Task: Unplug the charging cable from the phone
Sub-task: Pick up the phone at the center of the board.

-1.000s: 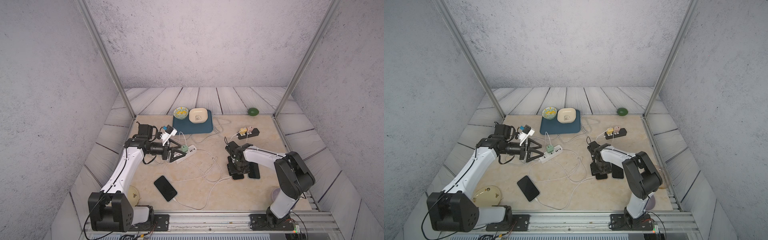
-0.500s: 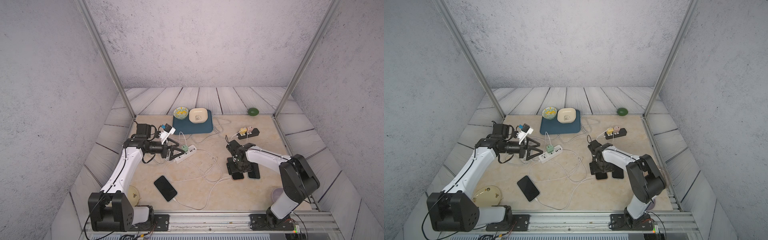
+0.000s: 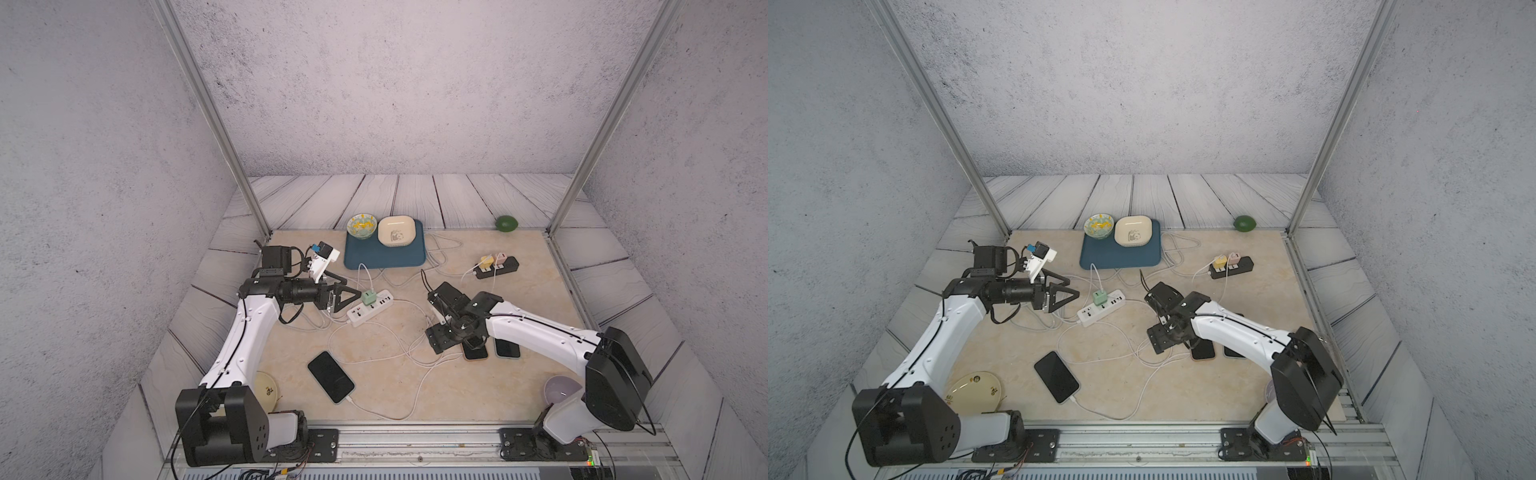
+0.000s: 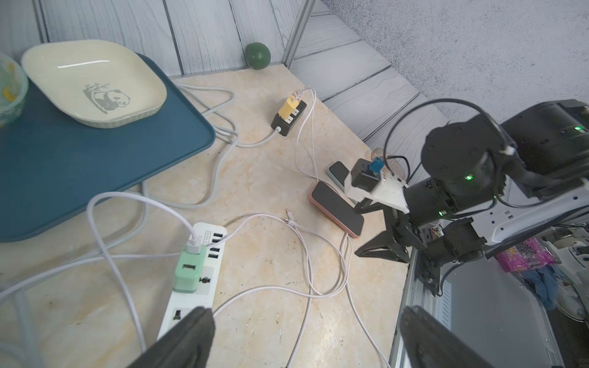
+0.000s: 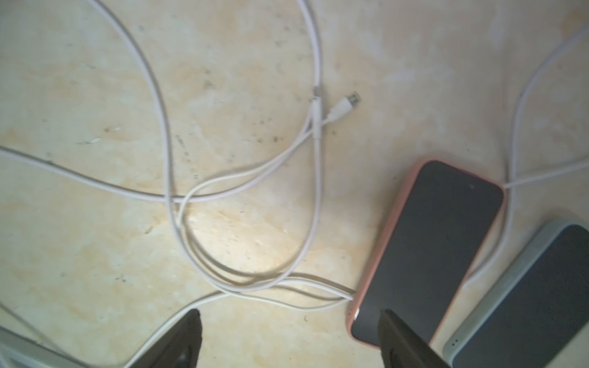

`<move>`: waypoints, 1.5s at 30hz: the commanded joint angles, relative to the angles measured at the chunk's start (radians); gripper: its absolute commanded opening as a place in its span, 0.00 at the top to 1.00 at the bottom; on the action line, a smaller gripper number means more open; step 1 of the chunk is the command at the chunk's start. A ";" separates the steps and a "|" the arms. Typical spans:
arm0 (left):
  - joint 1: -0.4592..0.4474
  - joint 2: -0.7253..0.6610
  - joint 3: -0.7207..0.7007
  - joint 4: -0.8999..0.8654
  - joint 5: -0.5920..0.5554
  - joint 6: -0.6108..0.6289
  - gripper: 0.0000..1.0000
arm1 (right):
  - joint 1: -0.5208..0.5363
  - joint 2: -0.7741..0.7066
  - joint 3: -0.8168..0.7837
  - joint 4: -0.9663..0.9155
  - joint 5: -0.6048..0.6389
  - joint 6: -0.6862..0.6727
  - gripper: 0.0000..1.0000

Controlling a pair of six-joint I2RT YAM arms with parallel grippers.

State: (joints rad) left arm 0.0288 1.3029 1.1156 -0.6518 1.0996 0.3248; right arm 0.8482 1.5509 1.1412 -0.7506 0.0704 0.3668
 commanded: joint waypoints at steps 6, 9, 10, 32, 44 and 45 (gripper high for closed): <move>0.031 -0.025 -0.019 0.057 -0.037 -0.054 0.02 | 0.174 0.110 0.104 0.087 0.069 0.063 0.13; 0.039 -0.028 -0.025 0.081 -0.057 -0.079 0.02 | 0.220 0.159 0.143 0.095 0.104 0.092 0.13; 0.041 -0.028 -0.028 0.090 -0.064 -0.088 0.02 | 0.234 0.175 0.158 0.097 0.112 0.099 0.13; 0.068 -0.074 -0.056 0.177 -0.221 -0.166 0.02 | 0.447 0.508 0.421 0.206 0.100 0.047 0.07; 0.078 -0.078 -0.066 0.190 -0.230 -0.171 0.02 | 0.507 0.671 0.608 0.207 0.081 0.015 0.03; 0.080 -0.079 -0.066 0.190 -0.231 -0.172 0.02 | 0.510 0.684 0.623 0.201 0.078 0.013 0.02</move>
State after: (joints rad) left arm 0.0952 1.2411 1.0580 -0.4732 0.8669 0.1558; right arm 1.3479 2.2078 1.7206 -0.5259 0.1574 0.3958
